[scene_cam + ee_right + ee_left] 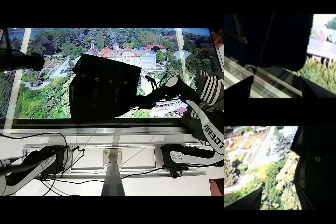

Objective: Fold the clothes and pants, and hang the long-sleeved shirts on hangers.

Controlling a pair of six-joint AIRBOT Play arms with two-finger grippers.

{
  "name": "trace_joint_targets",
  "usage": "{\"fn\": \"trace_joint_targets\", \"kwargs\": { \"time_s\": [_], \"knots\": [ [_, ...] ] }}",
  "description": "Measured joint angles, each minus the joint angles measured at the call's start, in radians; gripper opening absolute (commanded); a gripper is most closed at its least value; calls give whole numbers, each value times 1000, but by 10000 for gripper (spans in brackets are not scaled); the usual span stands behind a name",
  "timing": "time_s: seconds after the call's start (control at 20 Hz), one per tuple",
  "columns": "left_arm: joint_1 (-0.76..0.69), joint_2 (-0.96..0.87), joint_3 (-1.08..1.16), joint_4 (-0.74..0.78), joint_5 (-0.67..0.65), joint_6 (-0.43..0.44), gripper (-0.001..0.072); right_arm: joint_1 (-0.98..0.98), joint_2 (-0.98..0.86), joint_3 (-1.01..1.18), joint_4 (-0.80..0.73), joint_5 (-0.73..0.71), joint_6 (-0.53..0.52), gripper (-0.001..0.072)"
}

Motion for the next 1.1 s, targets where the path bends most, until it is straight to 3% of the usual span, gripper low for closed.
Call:
{"fn": "trace_joint_targets", "kwargs": {
  "time_s": [0.2,0.45,0.75,1.1],
  "knots": [
    [31,-15,-61,65,-34,17,515,24,-20,-11,20,-60,40,680],
    [171,-20,-121,65,-58,31,514,32,-29,-6,13,-96,58,679],
    [359,-21,-285,-66,-85,55,513,32,-32,55,-127,-108,96,679],
    [412,-26,-512,-304,-132,138,513,-26,-55,112,-238,-51,149,642]
  ]
}}
